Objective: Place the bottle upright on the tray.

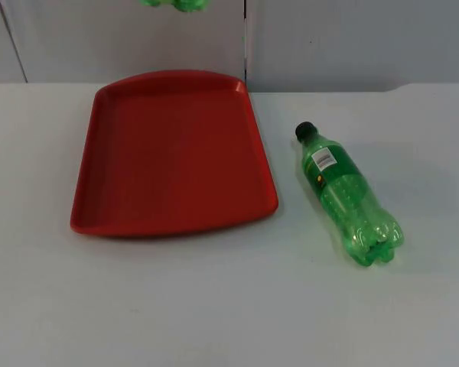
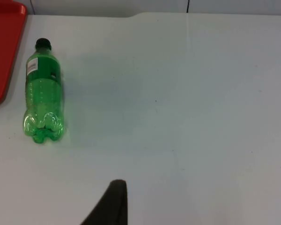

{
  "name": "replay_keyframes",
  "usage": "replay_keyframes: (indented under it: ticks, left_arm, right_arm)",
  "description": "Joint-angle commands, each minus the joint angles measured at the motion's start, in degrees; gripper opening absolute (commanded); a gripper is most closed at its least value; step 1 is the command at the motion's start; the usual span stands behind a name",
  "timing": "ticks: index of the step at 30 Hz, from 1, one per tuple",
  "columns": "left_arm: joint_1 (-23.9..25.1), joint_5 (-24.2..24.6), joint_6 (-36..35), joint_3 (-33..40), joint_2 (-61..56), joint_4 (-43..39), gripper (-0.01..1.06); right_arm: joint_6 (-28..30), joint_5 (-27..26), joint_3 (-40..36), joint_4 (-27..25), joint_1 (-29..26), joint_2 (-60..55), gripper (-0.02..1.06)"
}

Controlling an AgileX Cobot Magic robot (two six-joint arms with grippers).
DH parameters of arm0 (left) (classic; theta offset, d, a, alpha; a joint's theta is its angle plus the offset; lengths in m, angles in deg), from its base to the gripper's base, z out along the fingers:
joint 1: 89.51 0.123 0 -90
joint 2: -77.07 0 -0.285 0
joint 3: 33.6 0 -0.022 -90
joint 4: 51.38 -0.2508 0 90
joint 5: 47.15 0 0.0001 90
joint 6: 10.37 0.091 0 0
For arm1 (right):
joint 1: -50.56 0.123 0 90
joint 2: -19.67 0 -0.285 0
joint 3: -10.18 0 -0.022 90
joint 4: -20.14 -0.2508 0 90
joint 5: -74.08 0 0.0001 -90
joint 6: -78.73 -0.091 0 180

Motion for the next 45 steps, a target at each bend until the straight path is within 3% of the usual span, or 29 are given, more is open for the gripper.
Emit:
replay_keyframes:
  ticks: [1,4,10,14,15,19,20,24,25,28,38,45]
  left_arm:
    - [2.01,-2.05,-0.78,-0.22,-0.60,-0.41,0.00]
    - [4.07,-3.16,-0.78,-0.12,-0.48,-0.41,0.00]
    - [8.41,-10.59,0.66,0.50,-0.48,-1.41,0.00]
    - [12.97,-24.41,0.66,5.51,-0.58,-1.41,0.00]
    - [12.97,-24.41,0.66,5.51,-0.58,-1.41,0.00]
    - [16.79,-34.39,0.44,9.73,-0.34,-0.53,0.00]
    - [16.79,-34.39,0.44,9.73,-0.34,-0.53,0.00]
    - [20.11,-43.54,0.44,11.77,3.01,-0.64,0.00]
    - [20.11,-43.54,0.44,11.77,3.01,-0.64,0.00]
    - [21.90,-51.99,0.88,13.65,6.32,-0.54,0.00]
    - [26.98,-59.99,2.83,13.81,16.62,-0.20,0.00]
    - [28.70,-64.29,8.33,13.81,19.99,1.70,0.00]
  right_arm:
    - [0.91,-0.47,-0.15,-0.31,-0.24,0.24,1.05]
    - [0.91,-0.47,-0.15,-0.31,-0.24,0.24,1.05]
    - [0.91,-0.47,-0.15,-0.31,-0.24,0.24,1.05]
    - [0.91,-0.47,-0.15,-0.31,-0.24,0.24,1.05]
    - [0.91,-0.47,-0.15,-0.31,-0.24,0.24,1.05]
    - [0.91,-0.47,-0.15,-0.31,-0.24,0.24,1.05]
    - [0.91,-0.47,-0.15,-0.31,-0.24,0.24,1.05]
    - [0.91,-0.47,-0.15,-0.31,-0.24,0.24,1.05]
    - [0.91,-0.47,-0.15,-0.31,-0.24,0.24,1.05]
    - [0.91,-0.47,-0.15,-0.31,-0.24,0.24,1.05]
    - [0.91,-0.47,-0.15,-0.31,-0.24,0.24,1.05]
    - [0.91,-0.47,-0.15,-0.31,-0.24,0.24,1.05]
